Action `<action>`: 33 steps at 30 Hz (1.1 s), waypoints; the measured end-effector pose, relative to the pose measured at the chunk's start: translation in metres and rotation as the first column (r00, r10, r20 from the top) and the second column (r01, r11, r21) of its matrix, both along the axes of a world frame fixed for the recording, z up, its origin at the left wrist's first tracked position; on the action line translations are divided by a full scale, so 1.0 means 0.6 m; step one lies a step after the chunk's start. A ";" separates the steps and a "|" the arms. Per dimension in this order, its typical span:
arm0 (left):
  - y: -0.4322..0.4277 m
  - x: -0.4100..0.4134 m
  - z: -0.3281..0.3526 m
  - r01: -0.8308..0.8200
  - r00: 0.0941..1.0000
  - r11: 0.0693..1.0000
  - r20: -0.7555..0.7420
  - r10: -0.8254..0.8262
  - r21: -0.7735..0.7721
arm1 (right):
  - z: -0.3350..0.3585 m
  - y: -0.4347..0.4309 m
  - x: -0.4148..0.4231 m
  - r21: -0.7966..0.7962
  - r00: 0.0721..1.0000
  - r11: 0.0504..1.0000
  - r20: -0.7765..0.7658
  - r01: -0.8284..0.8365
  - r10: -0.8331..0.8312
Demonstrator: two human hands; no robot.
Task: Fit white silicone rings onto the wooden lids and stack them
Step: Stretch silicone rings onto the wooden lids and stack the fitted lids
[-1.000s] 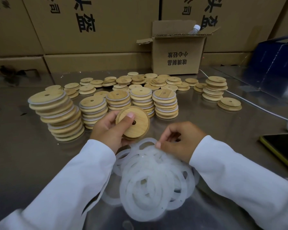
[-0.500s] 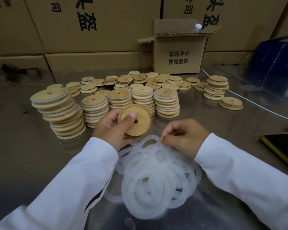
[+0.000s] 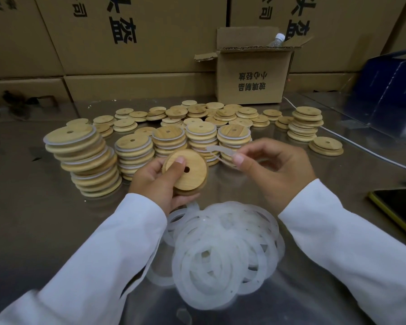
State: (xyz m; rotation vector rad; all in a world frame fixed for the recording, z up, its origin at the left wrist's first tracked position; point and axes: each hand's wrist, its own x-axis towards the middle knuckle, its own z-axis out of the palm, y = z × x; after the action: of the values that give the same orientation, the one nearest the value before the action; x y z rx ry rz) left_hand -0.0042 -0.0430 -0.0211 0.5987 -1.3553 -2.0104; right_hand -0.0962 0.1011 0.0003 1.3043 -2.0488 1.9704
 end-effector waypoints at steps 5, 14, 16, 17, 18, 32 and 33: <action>0.012 0.004 0.005 0.105 0.994 0.995 0.027 -0.105 -0.001 | 0.006 -0.002 0.010 -0.059 0.974 0.989 0.175 -0.133 0.142; 0.018 0.007 0.014 0.178 0.983 0.982 0.031 -0.180 0.060 | 0.022 0.001 0.004 -0.195 0.803 0.935 0.479 -0.297 0.355; 0.022 0.008 0.016 0.185 0.982 0.981 0.016 -0.187 0.065 | 0.019 -0.001 0.010 -0.159 0.811 0.943 0.481 -0.292 0.333; 0.024 0.009 0.017 0.202 0.979 0.977 0.011 -0.204 0.067 | 0.016 -0.003 0.012 -0.126 0.828 0.955 0.477 -0.268 0.295; 0.027 0.009 0.019 0.231 0.973 0.971 0.007 -0.232 0.061 | 0.012 -0.004 0.013 -0.091 0.843 0.968 0.477 -0.233 0.248; 0.037 0.013 0.007 0.378 0.926 0.905 0.075 -0.371 -0.192 | 0.005 -0.008 0.015 0.070 0.893 0.997 0.447 0.016 -0.046; 0.038 0.013 0.007 0.375 0.927 0.907 0.074 -0.367 -0.193 | 0.005 -0.008 0.015 0.072 0.893 0.997 0.447 0.015 -0.046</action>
State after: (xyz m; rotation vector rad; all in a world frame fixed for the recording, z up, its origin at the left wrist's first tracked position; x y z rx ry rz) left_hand 0.0039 -0.0205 -0.0169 0.2986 -1.7814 -2.1180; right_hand -0.0873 0.0960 0.0035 0.8700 -2.3170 2.3881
